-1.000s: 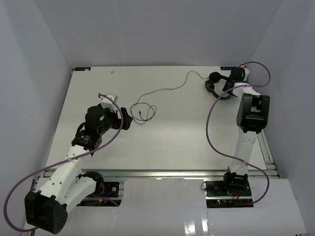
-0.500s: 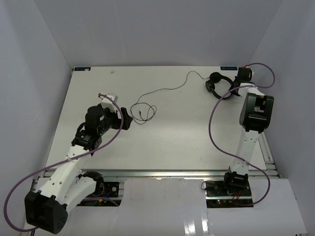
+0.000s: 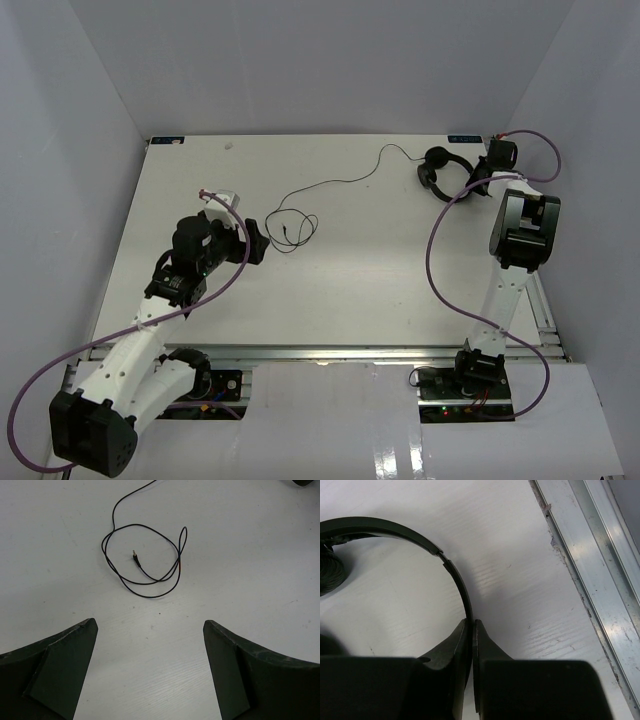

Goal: Wrap the headphones

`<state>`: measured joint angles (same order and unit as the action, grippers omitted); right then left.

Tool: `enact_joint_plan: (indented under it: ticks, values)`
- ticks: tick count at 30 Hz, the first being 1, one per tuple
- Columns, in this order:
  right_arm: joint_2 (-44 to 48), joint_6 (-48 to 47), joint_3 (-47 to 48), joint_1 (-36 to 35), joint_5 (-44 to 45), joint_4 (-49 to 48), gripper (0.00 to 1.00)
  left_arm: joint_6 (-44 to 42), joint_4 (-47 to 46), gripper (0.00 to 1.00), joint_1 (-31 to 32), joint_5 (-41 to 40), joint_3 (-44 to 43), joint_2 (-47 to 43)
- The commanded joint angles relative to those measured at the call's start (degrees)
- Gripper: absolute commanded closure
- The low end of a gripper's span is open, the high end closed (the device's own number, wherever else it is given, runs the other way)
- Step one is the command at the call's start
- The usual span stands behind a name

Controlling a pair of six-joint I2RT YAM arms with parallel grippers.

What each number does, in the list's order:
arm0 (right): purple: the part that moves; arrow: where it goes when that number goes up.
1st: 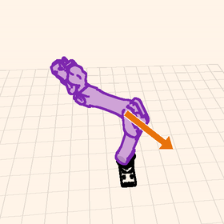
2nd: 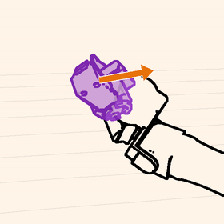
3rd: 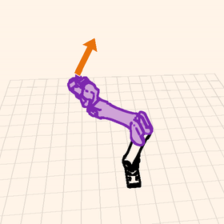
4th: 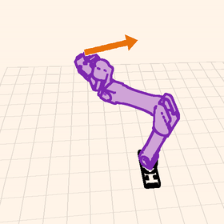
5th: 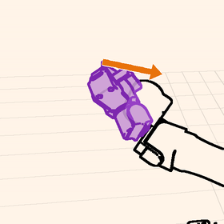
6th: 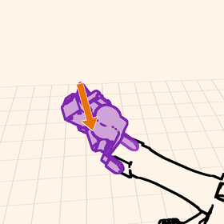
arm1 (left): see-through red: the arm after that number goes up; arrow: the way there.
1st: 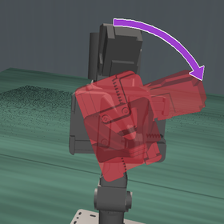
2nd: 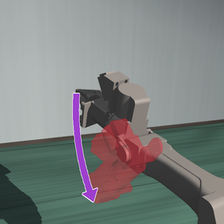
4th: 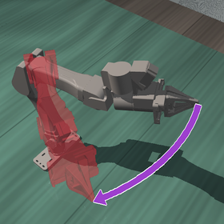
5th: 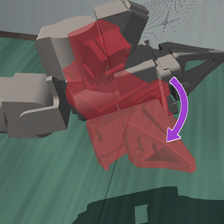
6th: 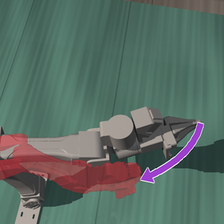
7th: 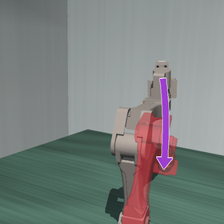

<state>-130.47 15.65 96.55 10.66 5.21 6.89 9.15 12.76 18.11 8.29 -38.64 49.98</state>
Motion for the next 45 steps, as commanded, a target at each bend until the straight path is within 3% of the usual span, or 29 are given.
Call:
enact_joint_plan:
  ticks: [1,7,16,21,26,31,36,40,45]
  values:
    - [1.3,-1.4,-3.3,-0.6,-3.4,4.2,0.92,-0.6,-1.2,0.02,-0.3,0.4,0.7,-1.5]
    - [13.3,-4.8,-15.0,-1.1,-15.1,4.2,0.92,-0.2,-1.9,0.02,-0.3,3.3,1.2,-2.4]
    - [44.0,-24.9,-45.6,-5.1,-31.9,-0.6,0.92,-2.6,-12.8,0.02,0.1,33.4,3.3,1.2]
    - [58.9,-35.1,-51.2,-5.1,-37.2,2.9,0.92,-6.2,-18.0,0.02,5.7,35.3,0.4,4.0]
    - [67.7,-38.0,-52.2,-5.1,-35.4,3.3,0.92,-15.1,-20.4,0.02,12.1,33.7,-2.9,11.0]
    - [72.6,-36.4,-49.5,-5.1,-36.5,5.3,0.92,-19.9,-31.5,0.02,17.3,34.7,-1.7,18.6]
    - [72.6,-31.7,-42.4,-5.1,-41.7,8.3,0.92,-25.6,-45.3,0.02,23.2,24.9,0.0,23.3]
    - [71.1,-26.3,-36.1,-5.1,-47.4,11.2,0.92,-27.1,-57.0,0.02,24.2,19.9,0.2,29.3]
    - [70.5,-23.5,-31.6,-5.1,-52.4,13.9,0.92,-29.4,-60.9,0.02,24.2,17.5,-3.1,36.7]
